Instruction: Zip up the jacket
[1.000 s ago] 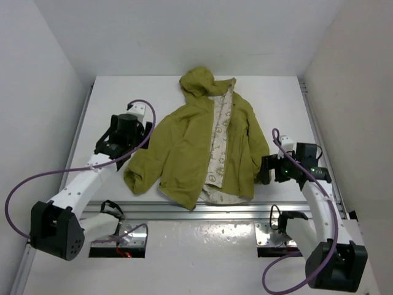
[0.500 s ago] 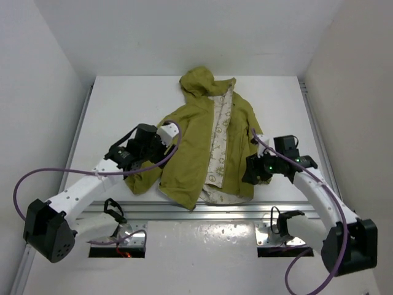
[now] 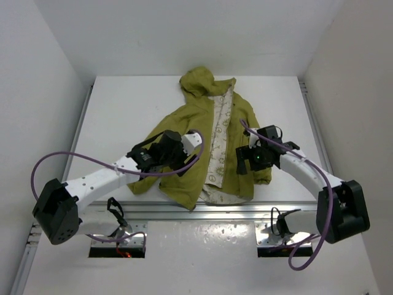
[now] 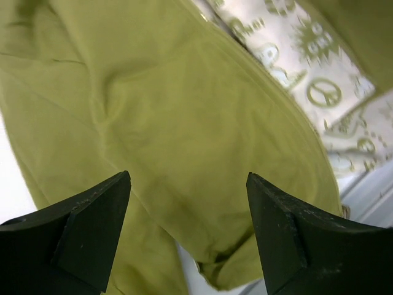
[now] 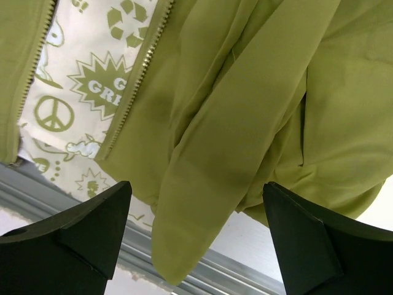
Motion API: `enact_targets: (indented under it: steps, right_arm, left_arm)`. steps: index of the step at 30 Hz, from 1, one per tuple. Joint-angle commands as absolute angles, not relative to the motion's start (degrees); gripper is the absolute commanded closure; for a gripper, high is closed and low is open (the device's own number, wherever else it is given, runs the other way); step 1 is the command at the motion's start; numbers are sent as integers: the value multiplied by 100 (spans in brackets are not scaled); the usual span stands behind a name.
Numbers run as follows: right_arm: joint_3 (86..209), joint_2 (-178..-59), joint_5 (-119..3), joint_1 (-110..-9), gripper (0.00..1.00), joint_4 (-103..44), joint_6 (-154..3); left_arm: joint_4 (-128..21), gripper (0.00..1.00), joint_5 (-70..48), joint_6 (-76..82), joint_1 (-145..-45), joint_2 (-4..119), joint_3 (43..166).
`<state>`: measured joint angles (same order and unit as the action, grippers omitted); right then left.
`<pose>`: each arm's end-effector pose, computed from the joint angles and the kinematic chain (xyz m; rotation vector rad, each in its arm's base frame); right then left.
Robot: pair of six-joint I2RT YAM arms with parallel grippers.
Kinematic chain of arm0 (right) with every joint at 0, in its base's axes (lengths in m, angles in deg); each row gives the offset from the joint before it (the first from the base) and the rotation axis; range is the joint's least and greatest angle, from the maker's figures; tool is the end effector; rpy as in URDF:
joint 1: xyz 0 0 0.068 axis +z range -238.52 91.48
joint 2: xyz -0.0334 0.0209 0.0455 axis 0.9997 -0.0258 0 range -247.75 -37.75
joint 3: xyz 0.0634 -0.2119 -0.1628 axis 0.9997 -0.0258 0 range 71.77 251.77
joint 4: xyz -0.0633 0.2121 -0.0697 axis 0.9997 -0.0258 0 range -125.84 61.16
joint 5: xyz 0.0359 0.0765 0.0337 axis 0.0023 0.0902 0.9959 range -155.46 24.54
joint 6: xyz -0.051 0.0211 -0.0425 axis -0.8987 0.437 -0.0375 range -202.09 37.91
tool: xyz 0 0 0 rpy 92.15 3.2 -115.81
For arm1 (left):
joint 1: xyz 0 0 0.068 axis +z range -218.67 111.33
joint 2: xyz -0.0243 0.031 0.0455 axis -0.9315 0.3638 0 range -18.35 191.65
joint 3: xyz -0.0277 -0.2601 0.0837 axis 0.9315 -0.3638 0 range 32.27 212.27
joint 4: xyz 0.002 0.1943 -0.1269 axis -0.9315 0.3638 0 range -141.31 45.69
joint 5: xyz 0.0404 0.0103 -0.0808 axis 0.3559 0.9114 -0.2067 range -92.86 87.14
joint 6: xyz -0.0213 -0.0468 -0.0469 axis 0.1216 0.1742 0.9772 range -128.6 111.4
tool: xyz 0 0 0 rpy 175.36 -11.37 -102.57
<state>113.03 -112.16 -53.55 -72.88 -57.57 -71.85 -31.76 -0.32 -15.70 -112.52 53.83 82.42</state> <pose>0.2097 0.0708 0.1889 -0.1962 2.6721 0.4225 0.1868 -0.1759 0.2555 0.9735 2.0968 -0.2789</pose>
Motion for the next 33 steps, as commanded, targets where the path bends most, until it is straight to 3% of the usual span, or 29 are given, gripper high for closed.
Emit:
enact_targets:
  steps: [1, 6, 8, 10, 11, 12, 14, 18, 21, 33]
  right_arm:
    - [11449, -11307, -5833, -7017, 13, -5618, -7022]
    - [11492, -11736, -6378, -6778, 13, -5582, -6934]
    - [11615, -11983, -6528, -6787, 17, -5723, -6969]
    - [11642, -12133, -6493, -6839, 40, -5671, -7004]
    - [11616, -12142, -6354, -6996, 75, -5609, -7031]
    - [11624, -12116, -5935, -7050, 86, -5600, -7022]
    - [11441, -11774, -5642, -7382, 100, -5390, -6996]
    - [11334, -11167, -4222, -7885, 100, -5318, -6995]
    - [11589, -11149, -3657, -8113, 100, -5801, -6856]
    - [11290, -10868, -3241, -8034, 100, -5635, -6196]
  left_arm:
    - [-3820, 18, 451, -1212, -11419, 5346, 8264]
    - [-3936, 18, 557, -1019, -11604, 5399, 8211]
    - [-4102, 18, 557, -1018, -11656, 5399, 8141]
    - [-4312, 18, 330, -948, -11657, 5399, 8018]
    - [-4583, 18, 190, -948, -11657, 5346, 7939]
    - [-4743, 15, -55, -948, -11718, 5276, 7773]
    - [-5233, 15, -268, -1227, -11876, 5197, 7570]
    - [-5851, 15, -471, -2253, -12280, 5144, 7052]
    - [-6202, 21, -620, -3150, -12422, 5336, 6884]
    - [-6283, 32, -1648, -3884, -12650, 6190, 7358]
